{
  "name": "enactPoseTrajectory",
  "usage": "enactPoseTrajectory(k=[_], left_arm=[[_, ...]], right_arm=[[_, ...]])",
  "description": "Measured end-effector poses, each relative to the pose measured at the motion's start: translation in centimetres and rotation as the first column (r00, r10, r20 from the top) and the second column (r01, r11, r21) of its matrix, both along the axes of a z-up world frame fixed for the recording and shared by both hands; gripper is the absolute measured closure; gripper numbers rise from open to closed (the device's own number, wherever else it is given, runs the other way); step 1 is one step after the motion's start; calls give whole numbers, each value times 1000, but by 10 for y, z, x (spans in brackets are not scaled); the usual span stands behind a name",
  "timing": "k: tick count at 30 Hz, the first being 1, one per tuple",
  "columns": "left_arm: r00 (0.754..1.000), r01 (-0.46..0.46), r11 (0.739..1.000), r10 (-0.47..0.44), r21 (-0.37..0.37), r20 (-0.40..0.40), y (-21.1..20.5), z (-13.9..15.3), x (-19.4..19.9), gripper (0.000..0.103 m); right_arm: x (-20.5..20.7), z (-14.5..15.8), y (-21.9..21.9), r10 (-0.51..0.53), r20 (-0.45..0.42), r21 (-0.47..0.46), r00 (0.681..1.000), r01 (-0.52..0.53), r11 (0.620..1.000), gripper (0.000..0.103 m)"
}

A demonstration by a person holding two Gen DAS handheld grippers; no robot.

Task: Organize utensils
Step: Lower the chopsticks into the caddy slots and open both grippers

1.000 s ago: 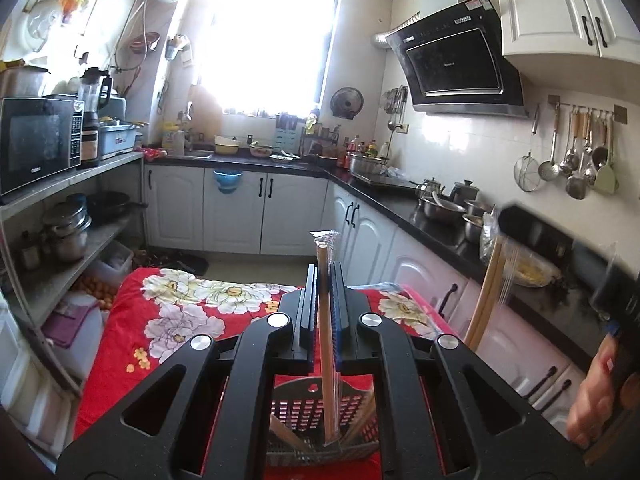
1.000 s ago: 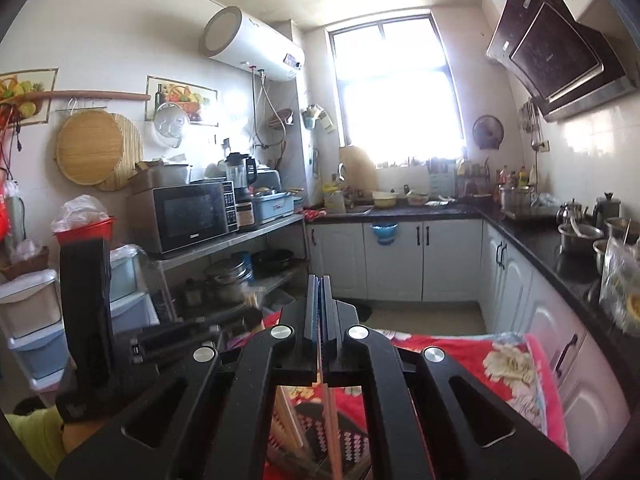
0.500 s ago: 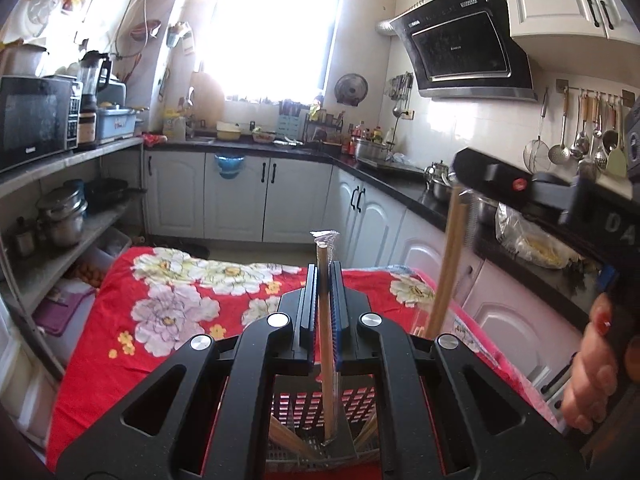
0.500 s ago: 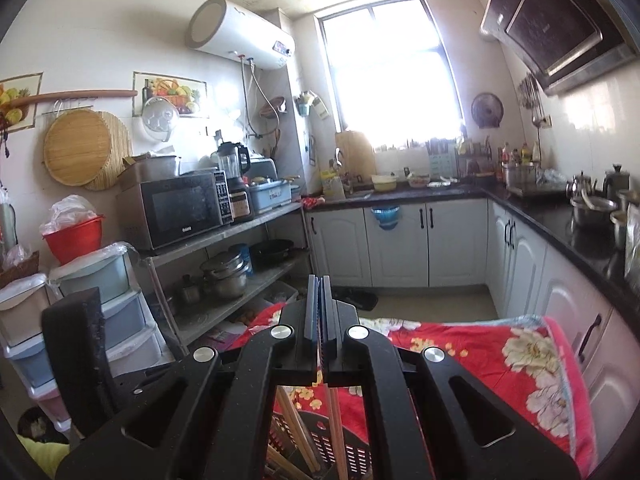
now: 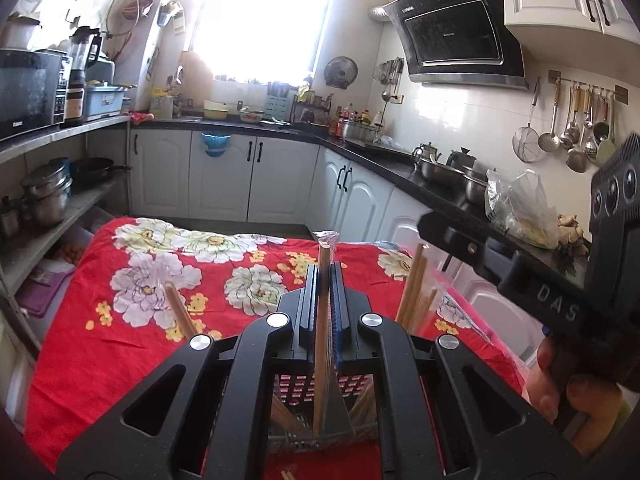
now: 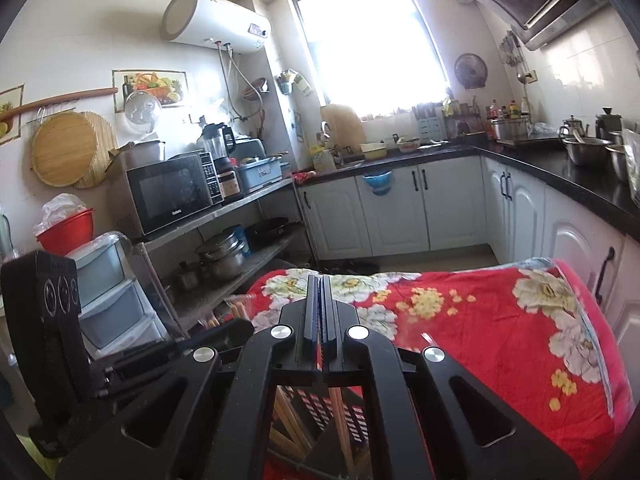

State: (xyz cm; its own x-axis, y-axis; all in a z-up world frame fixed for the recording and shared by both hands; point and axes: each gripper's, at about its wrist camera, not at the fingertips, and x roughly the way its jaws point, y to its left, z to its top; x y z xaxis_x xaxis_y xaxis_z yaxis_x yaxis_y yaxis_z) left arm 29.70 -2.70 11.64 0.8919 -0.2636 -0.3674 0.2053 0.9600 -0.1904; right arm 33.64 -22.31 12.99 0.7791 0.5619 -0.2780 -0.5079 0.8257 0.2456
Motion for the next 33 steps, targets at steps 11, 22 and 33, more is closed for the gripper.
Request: enactPoseTrajectory(k=[11,22,33], left_arm=[[1000,-2,999,1,-33,-30,4,-9,-6,99],[998,11,998,-14,-56,-56,7,-6,-28,72],[999,9,996,-14,-89,-52,17,-1,-51,55]], right_arm=[[-24,-23,-25,-90,-50,-5,995,90,996,101],[-36,-30,-42,-118,-104,0,988,119,993,95],[-51,-31,-50,-130,-115,-8,985,130,991,69]])
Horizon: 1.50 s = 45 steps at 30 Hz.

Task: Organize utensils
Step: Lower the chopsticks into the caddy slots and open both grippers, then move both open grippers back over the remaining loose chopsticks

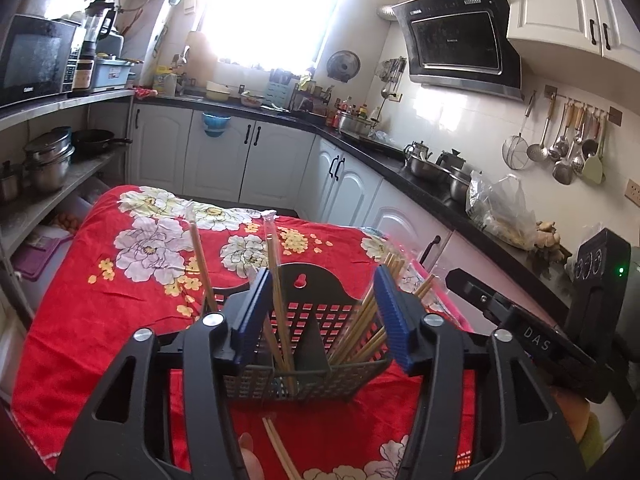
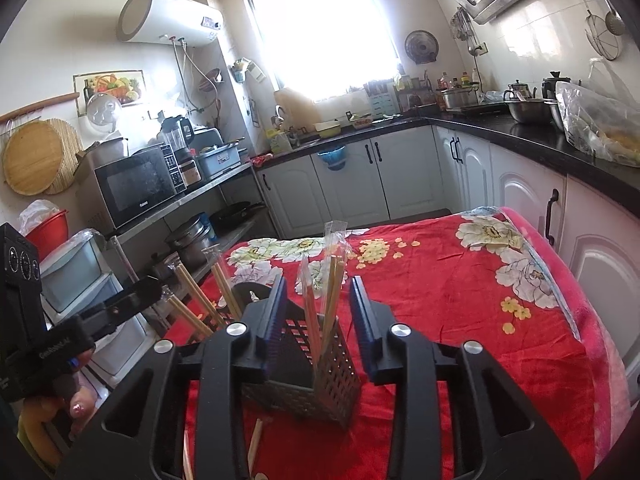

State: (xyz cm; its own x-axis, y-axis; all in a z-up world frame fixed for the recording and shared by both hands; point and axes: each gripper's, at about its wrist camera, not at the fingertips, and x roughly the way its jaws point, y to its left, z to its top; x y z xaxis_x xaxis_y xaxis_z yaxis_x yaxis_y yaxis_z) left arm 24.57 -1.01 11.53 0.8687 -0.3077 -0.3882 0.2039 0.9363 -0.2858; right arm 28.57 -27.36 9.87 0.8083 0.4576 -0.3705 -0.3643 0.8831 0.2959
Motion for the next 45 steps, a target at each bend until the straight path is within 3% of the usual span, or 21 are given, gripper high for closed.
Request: enactPoseTrajectory(k=[6,14,22,45], left_arm=[[1000,-21,1000,21,-12,3,7,-1,-14,43],[1000,-23,999,23,-27,16,14,1,-35,11],[999,-41,998,41,-37,7,24,-2,-52,11],[991,-124,988,118,-88,-70,63,-32,-89,11]], right_arm=[[-16,3,-6,-8,20,-6,1000,8,1000,56],[-43,6,-11,-14,61,-34,998,16,999,41],[-64,5,-10,5,69,-43,998,-2,999,34],[-97,-25,7,57,-12,-85,998,-58,995,32]])
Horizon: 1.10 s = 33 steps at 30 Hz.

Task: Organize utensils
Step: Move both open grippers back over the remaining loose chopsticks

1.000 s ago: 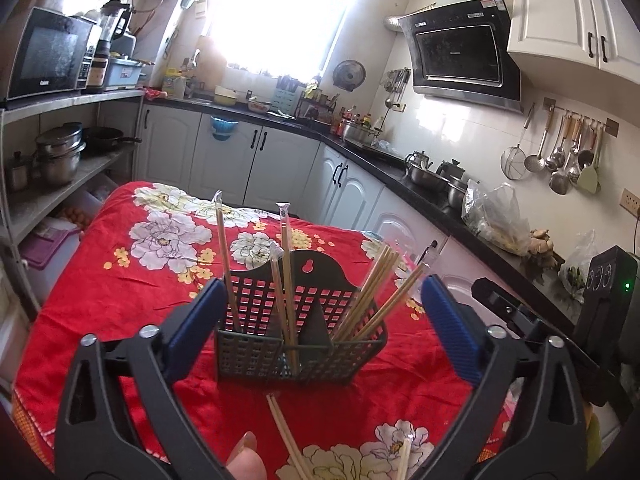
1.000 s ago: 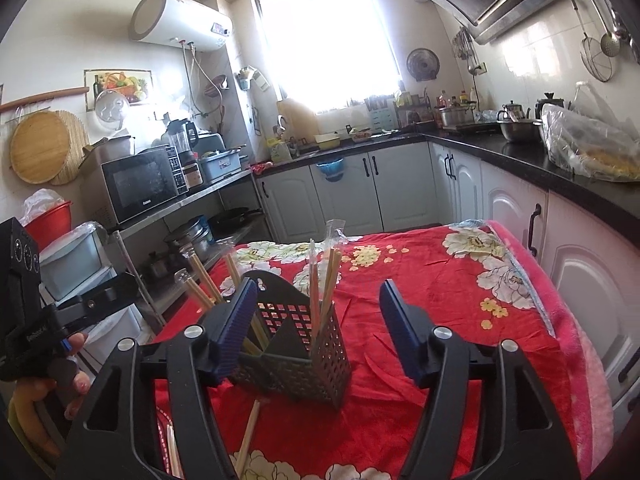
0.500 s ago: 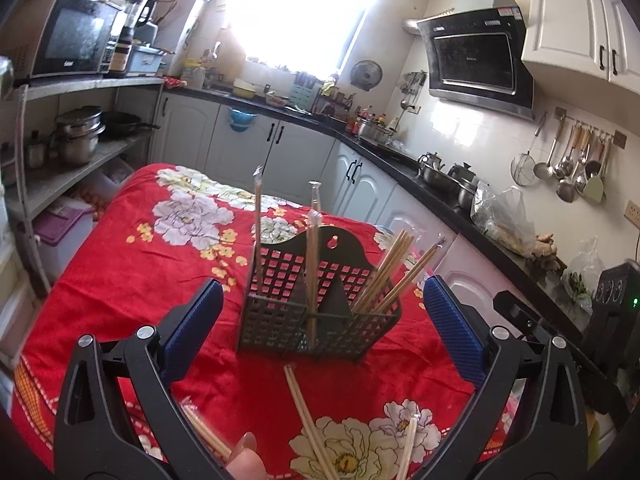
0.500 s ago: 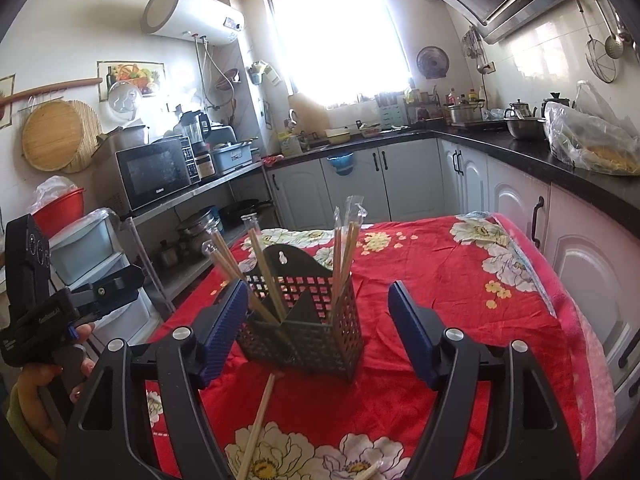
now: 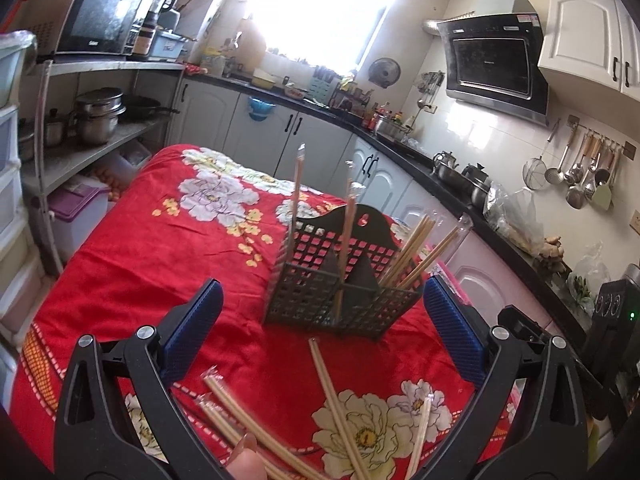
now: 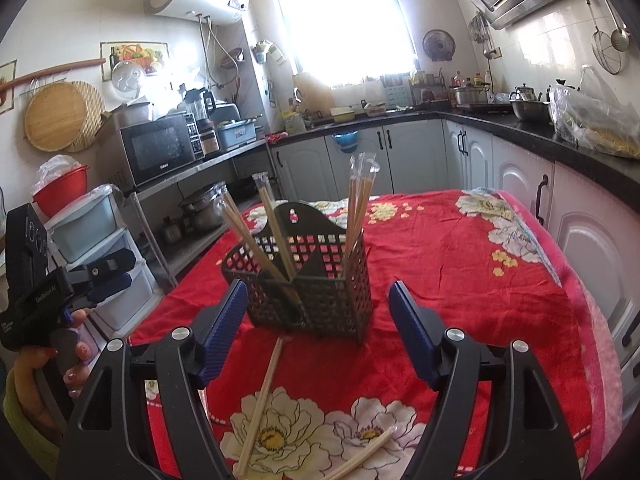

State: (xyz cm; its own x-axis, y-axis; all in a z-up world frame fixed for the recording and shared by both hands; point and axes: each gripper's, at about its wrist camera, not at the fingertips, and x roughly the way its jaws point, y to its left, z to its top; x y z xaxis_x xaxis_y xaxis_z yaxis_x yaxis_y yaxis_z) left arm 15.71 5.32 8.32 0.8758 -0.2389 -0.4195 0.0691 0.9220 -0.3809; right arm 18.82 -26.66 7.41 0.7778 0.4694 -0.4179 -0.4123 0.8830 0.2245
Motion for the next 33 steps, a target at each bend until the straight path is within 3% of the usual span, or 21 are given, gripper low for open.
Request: enactPoseTrajectory(k=[18,33], left_arm=[[992,-67,998,67,-2,-109,34,-37,-23,11],[969,-80,997,80,6,-235,43,-84,-26,11]], right_arm=[[-9,-28,39,91,-97,-39,991,-96,995,32],[-5,-52,68,146,-174,-83,974,-162,983,32]])
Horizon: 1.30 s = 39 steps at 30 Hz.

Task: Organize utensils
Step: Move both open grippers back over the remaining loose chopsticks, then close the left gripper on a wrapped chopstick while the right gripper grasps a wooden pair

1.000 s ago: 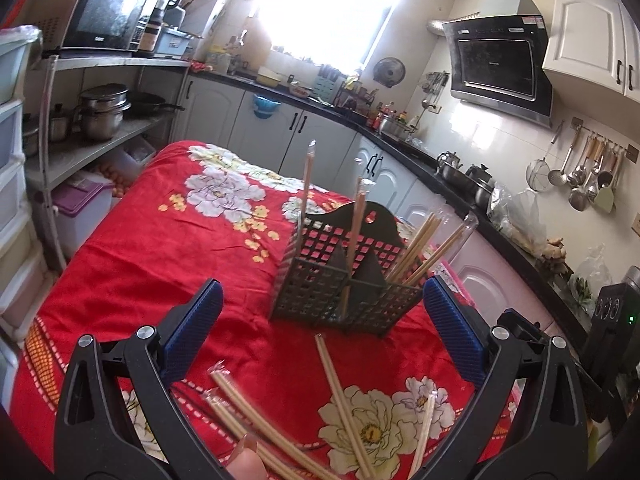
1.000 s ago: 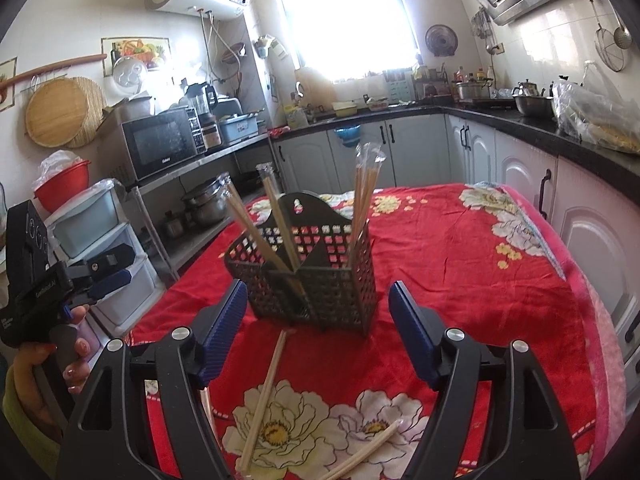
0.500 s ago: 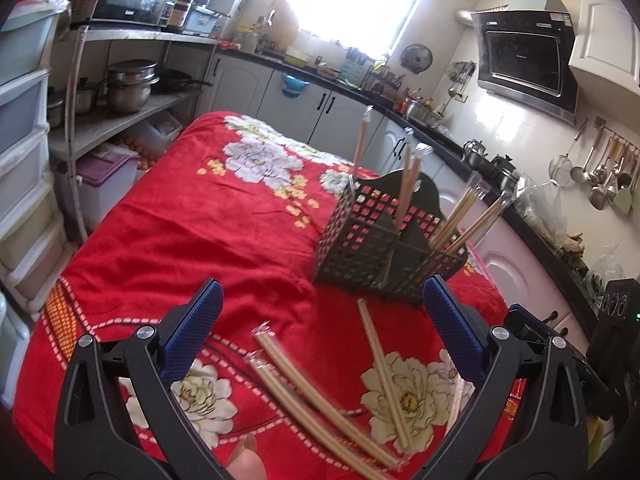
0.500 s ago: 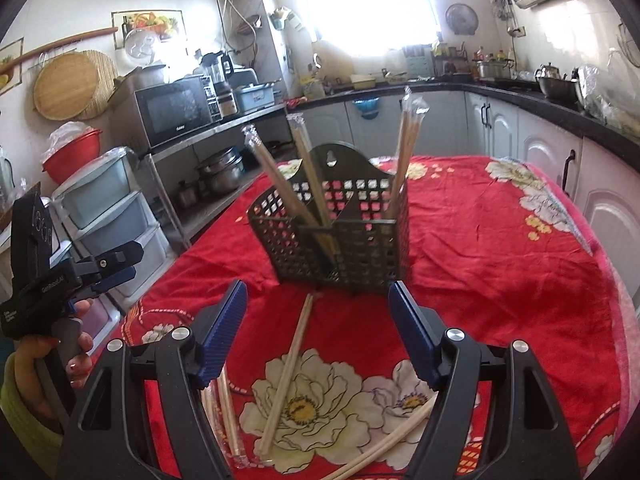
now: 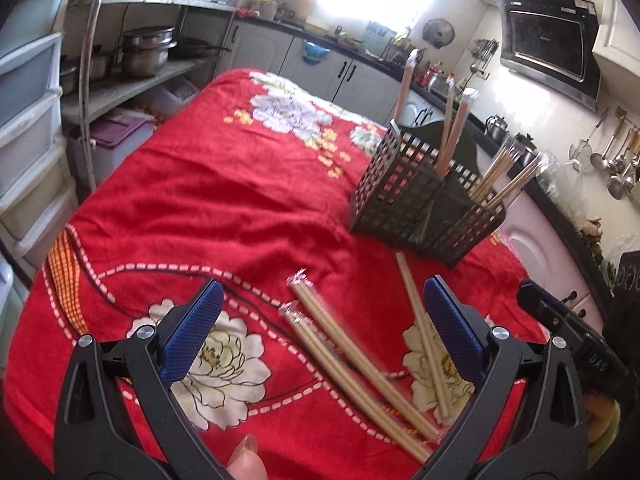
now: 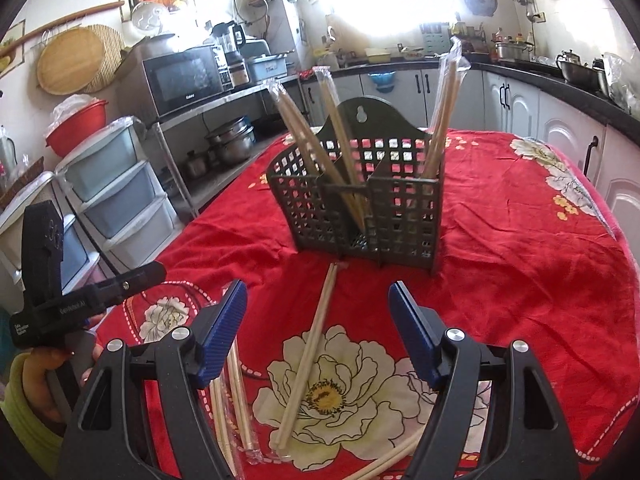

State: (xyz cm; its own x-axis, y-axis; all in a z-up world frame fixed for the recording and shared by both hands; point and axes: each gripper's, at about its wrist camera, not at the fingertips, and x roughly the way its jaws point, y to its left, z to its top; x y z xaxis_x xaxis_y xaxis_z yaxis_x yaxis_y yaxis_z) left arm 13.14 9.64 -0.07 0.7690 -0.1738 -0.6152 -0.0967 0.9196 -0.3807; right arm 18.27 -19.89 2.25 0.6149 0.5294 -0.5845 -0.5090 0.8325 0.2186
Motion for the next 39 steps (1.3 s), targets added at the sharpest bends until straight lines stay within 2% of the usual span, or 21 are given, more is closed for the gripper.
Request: enactPoseTrajectory(k=[6,10,12,19,27,30,32,35,39], left_arm=[[999,4,1000,-3,15,-39,0,-15,0,12],[997,17,1000,-15,17,-79,-2,-27,3,27],[995,23,1000,-21,16,-100,-4,-34,4,30],[985,47,999,-50,-24,-167,-6,-54,14,54],[983,37,999,-43,-33,-179,-5,-59,25,59],[983,36,999,-40,-25,-179,-4,-61,29,71],[983,28,999,-33,-29,-181,-2,-63,32,83],[983,21,999,-27,-35,-184,2,-65,35,89],[983,22,998,-32,-56,-179,6,-66,36,92]], right_arm=[[7,-14,9,11,-41,-25,999,-12,1000,32],[12,-22,16,23,-64,-49,998,-26,998,32],[15,-27,20,29,-77,-64,997,-34,997,32],[26,-34,29,35,-100,-98,994,-45,994,32],[48,-44,48,53,-128,-164,990,-74,984,32],[57,-50,60,56,-143,-191,988,-83,978,32],[64,-57,68,48,-158,-212,986,-81,974,32],[76,-67,77,28,-183,-242,983,-73,967,33],[88,-74,87,3,-205,-260,979,-58,964,36]])
